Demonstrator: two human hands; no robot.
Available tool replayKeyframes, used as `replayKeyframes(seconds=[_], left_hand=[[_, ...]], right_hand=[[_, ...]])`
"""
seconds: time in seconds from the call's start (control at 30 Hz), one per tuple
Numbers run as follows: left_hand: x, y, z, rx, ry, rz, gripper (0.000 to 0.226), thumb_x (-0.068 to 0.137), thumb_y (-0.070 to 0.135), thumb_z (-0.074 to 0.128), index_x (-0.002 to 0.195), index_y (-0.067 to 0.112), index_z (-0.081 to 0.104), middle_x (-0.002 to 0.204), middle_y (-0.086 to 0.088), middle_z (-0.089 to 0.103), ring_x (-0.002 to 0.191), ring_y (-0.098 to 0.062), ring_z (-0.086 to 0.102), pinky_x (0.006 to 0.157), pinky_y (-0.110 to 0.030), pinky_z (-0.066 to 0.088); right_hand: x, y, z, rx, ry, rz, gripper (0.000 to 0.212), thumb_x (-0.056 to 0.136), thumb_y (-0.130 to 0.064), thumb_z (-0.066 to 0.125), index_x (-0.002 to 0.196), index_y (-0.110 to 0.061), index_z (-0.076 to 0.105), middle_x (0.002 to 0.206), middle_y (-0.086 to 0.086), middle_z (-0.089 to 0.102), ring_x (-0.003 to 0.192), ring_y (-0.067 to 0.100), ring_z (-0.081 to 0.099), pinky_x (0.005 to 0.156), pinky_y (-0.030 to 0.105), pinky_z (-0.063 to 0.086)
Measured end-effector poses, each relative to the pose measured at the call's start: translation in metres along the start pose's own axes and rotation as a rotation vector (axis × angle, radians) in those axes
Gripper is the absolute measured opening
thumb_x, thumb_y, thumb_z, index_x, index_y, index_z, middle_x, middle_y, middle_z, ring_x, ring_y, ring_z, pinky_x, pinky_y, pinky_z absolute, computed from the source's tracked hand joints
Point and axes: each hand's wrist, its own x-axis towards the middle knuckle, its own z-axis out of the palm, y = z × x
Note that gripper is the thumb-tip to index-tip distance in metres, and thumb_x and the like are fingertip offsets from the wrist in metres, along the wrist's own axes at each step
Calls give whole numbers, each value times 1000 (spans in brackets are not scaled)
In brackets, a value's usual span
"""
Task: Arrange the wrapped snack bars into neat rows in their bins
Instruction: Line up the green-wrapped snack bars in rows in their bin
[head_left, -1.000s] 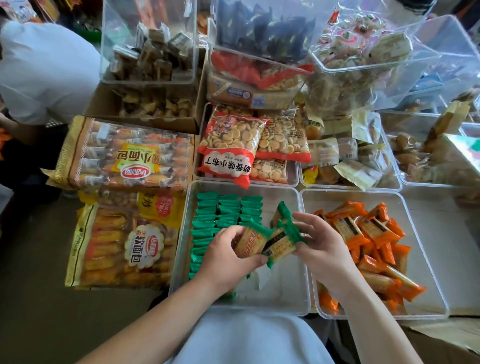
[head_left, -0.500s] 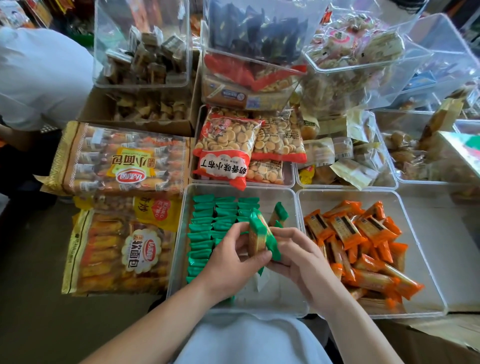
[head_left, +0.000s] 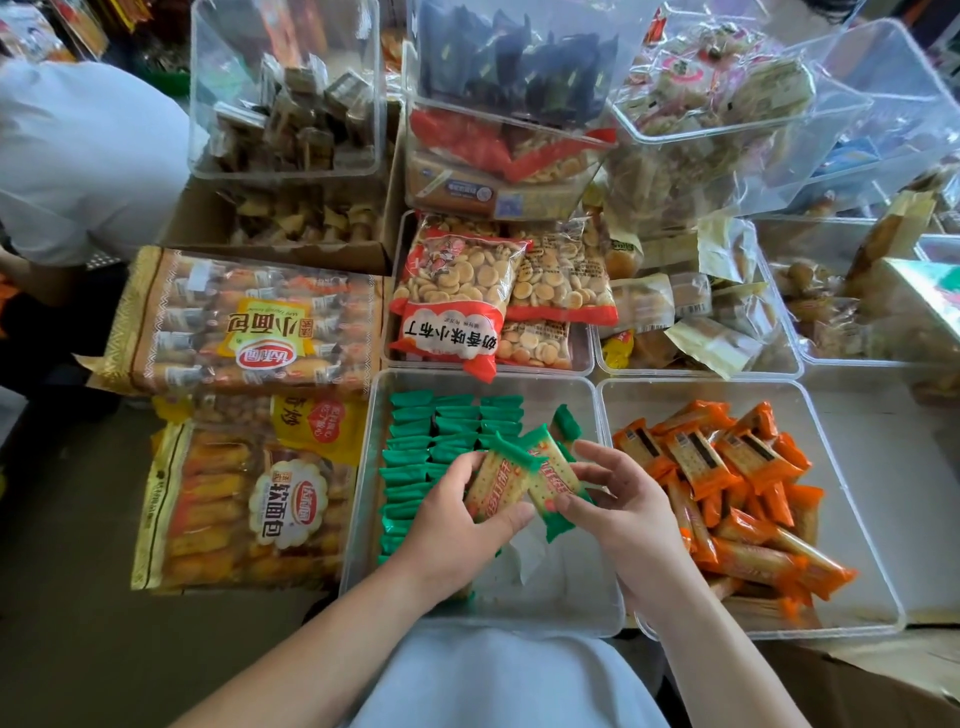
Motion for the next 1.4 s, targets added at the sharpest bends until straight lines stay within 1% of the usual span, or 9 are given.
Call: replayKeyframes(seconds=[0.1,0.23,0.4,0.63,0.8,0.97,1.13,1.23,1.4], left_hand=[[1,3,1,-31,3,-24,55,92,23,78,139,35,53,123,18,68,108,8,64,83,-7,52],[4,4,0,-70,-43,-58,61,92,10,73,145,31,53,126,12,69,112,-1,66,85,-14,57],[3,4,-1,-90,15,-12,53,89,10,78,132,36,60,118,15,71,106,1,68,89,-21,58],[2,6,-6,-95,-8,-2,62,87,-4,70,132,36,60,119,15,72,108,-2,69,91,-24,59],[3,6,-7,-117,32,-20,53,86,-4,70,122,35,68,115,15,73,110,-3,67,97,-34,59],[5,8,-10,-105,69,2,41,88,2,74,115,34,71,115,13,71,112,-4,66,93,-30,60],[8,24,-15,19,-29,94,45,83,4,81,114,31,64,104,6,73,86,-2,67,82,-22,58],[15,36,-21,71,-93,147,48,81,6,84,114,33,63,103,2,74,92,-12,68,87,-25,57],[22,48,-11,143,-149,202,45,79,12,89,110,36,64,104,12,70,97,-8,67,90,-32,59]], right_hand=[[0,2,-1,-9,-6,13,63,78,12,81,129,-21,68,105,8,73,97,21,77,79,42,65],[1,1,-1,-6,-22,30,57,79,15,78,124,-20,71,104,4,76,95,16,77,76,37,65],[6,5,-3,47,23,36,52,83,13,77,119,-23,72,102,8,76,98,27,76,84,54,63],[14,0,-12,-70,41,-26,53,91,2,73,131,-32,65,116,3,67,103,22,73,80,42,65],[17,-9,-21,-81,129,-84,37,86,-7,81,117,-20,65,100,0,79,93,16,77,73,33,65],[18,-14,-32,-27,131,-19,16,96,-22,70,111,-20,74,97,0,79,96,19,76,74,43,66],[21,-21,-34,-84,110,39,20,104,-27,59,113,-19,75,93,2,79,90,20,77,77,44,65],[22,-26,-33,-163,58,49,22,103,-28,60,109,-15,76,92,4,80,88,21,78,77,45,64],[19,-38,-12,-277,-10,-25,18,92,-32,75,94,-14,76,87,3,79,80,20,75,61,29,58]])
